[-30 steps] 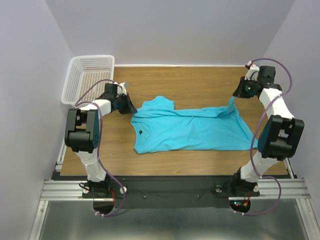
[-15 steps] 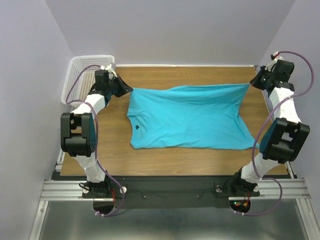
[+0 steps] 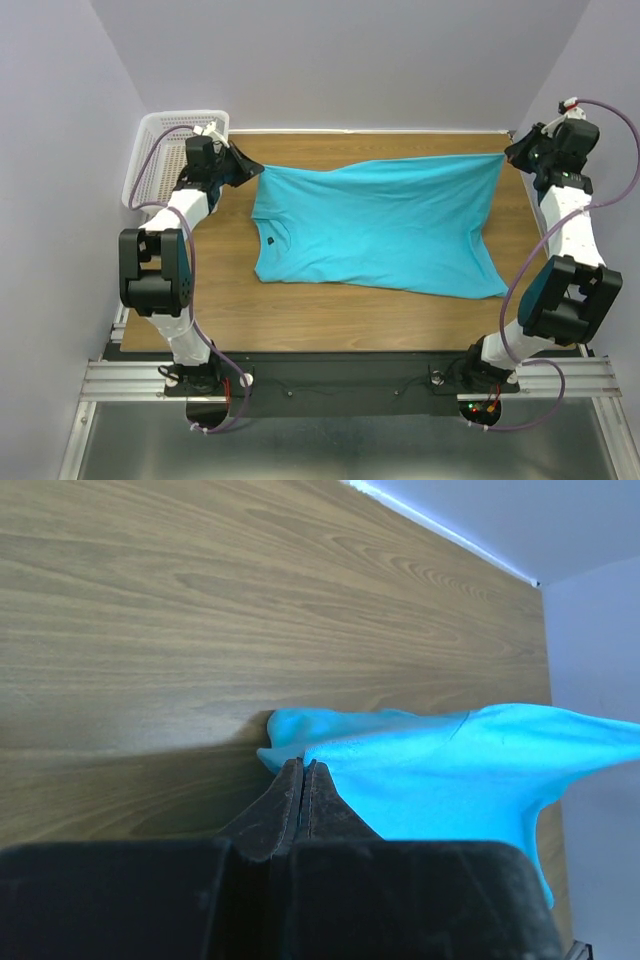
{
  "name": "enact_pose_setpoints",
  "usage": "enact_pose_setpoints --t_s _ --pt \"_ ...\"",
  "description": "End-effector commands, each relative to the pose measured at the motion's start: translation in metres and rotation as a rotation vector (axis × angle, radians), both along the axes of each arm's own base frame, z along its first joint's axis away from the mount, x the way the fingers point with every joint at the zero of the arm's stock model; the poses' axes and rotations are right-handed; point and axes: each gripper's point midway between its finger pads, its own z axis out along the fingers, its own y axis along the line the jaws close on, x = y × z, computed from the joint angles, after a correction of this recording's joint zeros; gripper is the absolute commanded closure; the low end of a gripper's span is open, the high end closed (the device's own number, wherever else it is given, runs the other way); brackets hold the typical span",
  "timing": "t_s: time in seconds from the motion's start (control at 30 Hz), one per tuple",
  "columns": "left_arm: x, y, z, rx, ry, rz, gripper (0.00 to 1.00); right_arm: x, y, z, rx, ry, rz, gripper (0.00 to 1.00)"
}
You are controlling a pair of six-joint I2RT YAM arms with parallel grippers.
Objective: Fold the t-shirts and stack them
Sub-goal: Flatten the tshirt out
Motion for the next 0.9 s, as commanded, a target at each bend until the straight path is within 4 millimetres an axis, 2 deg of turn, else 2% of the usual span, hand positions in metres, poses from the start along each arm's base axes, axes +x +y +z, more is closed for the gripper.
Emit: enact_pose_setpoints --t_s 0.0,0.1,0.17,0.23,0.27,0.3,0.33,0.37,0.43,0.47,0.5,0.53,0.57,0.6,0.63,0.67,0.73,0.77,0.83,0.87 --pt "-0.002 0.006 0.061 -0.014 -0.194 0.023 1.0 -0.004 0.007 0.066 -0.022 -0.177 0.013 0.99" --pt "-0.015 0.008 0.077 0.005 -0.253 0.024 1.0 -0.011 0.013 0.091 -0.017 -0.204 0.032 0.99" --pt "-0.026 0.01 0.095 0.015 -0.308 0.032 1.0 -0.016 0.016 0.112 -0.032 -0.227 0.038 1.0" --pt "-0.034 0.013 0.106 0.025 -0.338 0.05 1.0 -0.02 0.018 0.124 -0.042 -0.239 0.047 1.0" --pt "-0.039 0.015 0.104 0.029 -0.339 0.06 1.0 -0.023 0.019 0.128 -0.04 -0.234 0.047 0.99" --pt "-0.046 0.019 0.118 0.036 -0.371 0.086 1.0 -0.028 0.02 0.145 -0.055 -0.263 0.046 1.0" --pt "-0.052 0.021 0.116 0.039 -0.37 0.096 1.0 -0.032 0.021 0.149 -0.058 -0.259 0.047 0.99" --pt "-0.063 0.023 0.13 0.036 -0.401 0.108 1.0 -0.037 0.024 0.165 -0.066 -0.285 0.051 0.99" --pt "-0.075 0.025 0.139 0.035 -0.424 0.118 1.0 -0.044 0.027 0.179 -0.078 -0.301 0.061 0.99" --pt "-0.088 0.026 0.149 0.033 -0.45 0.125 1.0 -0.048 0.029 0.181 -0.078 -0.293 0.066 0.99" --pt "-0.094 0.027 0.154 0.034 -0.463 0.133 1.0 -0.053 0.032 0.197 -0.091 -0.32 0.072 0.99" --pt "-0.101 0.029 0.158 0.039 -0.476 0.142 1.0 -0.06 0.036 0.201 -0.095 -0.316 0.082 0.99" --pt "-0.114 0.03 0.176 0.034 -0.524 0.148 1.0 -0.063 0.037 0.209 -0.1 -0.326 0.087 0.99" --pt "-0.121 0.031 0.182 0.035 -0.537 0.154 1.0 -0.067 0.039 0.218 -0.109 -0.337 0.09 0.99" --pt "-0.128 0.032 0.191 0.036 -0.561 0.159 1.0 -0.076 0.042 0.24 -0.131 -0.381 0.094 0.99" --pt "-0.142 0.034 0.208 0.035 -0.612 0.168 1.0 -0.08 0.043 0.246 -0.134 -0.381 0.098 0.99" --pt "-0.154 0.036 0.225 0.032 -0.661 0.182 1.0 -0.092 0.044 0.268 -0.151 -0.421 0.101 0.99" --pt "-0.161 0.037 0.237 0.029 -0.692 0.189 1.0 -0.102 0.047 0.29 -0.17 -0.464 0.103 1.0" --pt "-0.178 0.042 0.261 0.022 -0.756 0.22 1.0 -0.116 0.049 0.314 -0.188 -0.514 0.104 0.99" --pt "-0.186 0.044 0.277 0.013 -0.792 0.235 1.0 -0.13 0.055 0.337 -0.212 -0.568 0.108 0.99"
